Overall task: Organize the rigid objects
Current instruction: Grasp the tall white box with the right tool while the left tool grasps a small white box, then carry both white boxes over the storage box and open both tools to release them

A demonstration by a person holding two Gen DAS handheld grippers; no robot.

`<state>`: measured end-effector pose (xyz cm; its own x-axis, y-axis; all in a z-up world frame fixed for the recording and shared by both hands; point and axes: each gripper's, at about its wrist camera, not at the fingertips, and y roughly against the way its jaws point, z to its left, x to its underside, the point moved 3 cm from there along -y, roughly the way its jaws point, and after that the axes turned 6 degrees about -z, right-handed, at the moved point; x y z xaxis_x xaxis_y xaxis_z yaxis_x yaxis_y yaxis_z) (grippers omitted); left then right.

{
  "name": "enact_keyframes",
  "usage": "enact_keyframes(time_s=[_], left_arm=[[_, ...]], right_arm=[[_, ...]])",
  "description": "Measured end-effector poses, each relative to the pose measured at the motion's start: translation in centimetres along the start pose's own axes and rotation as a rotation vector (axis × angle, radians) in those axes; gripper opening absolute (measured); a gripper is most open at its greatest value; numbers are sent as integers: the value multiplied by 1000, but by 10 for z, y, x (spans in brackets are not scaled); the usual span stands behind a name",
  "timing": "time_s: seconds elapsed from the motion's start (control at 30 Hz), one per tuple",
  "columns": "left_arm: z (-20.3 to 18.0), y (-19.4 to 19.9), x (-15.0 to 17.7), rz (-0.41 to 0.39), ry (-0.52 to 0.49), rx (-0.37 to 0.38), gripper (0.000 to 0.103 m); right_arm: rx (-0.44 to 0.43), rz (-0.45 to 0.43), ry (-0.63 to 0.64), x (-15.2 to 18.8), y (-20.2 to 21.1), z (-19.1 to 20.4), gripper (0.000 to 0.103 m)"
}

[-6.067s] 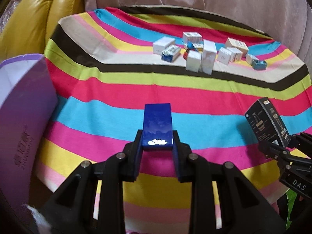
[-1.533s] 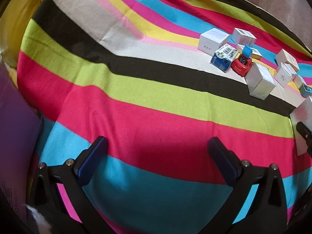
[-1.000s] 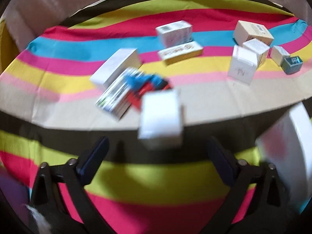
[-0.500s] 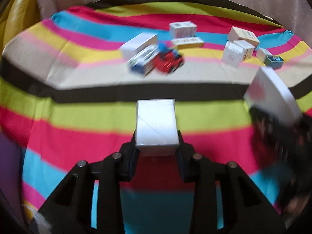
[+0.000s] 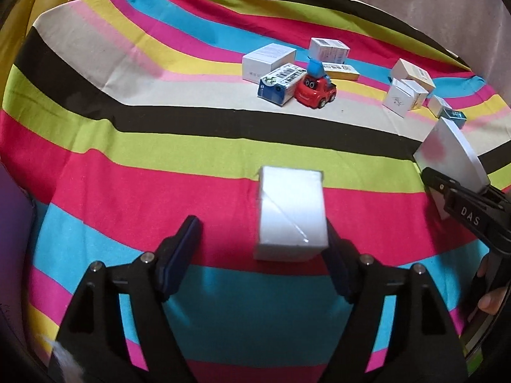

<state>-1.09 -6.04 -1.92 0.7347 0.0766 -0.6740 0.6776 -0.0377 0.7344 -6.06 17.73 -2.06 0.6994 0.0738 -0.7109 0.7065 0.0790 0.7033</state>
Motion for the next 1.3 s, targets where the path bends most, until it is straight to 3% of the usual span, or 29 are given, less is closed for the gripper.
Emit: enact_keyframes(time_s=[0.03,0.1,0.17,0.2,0.8,0.97,1.3], left_arm=[[2,0,0,-2,6,-15,76],[6,2,0,-16,27,-24,65],[9,3,1,-31,26,-36,38],[11,4,1,-40,30,-44,37],[3,5,3,-53,-13,-53,37],[2,5,3,-53,-14,-56,37],[3,7,4,-41,-11,-75,37]], right_arm=[[0,0,0,0,0,0,36],[0,0,1,0,0,-1,36],[-1,0,0,0,0,-1,36],[-1,0,-1,0,0,-1,36],[-12,5,4,0,0,-1,36],[-40,26,-94,14,25,-1,36],[-58,12,10,33,70,21,36]])
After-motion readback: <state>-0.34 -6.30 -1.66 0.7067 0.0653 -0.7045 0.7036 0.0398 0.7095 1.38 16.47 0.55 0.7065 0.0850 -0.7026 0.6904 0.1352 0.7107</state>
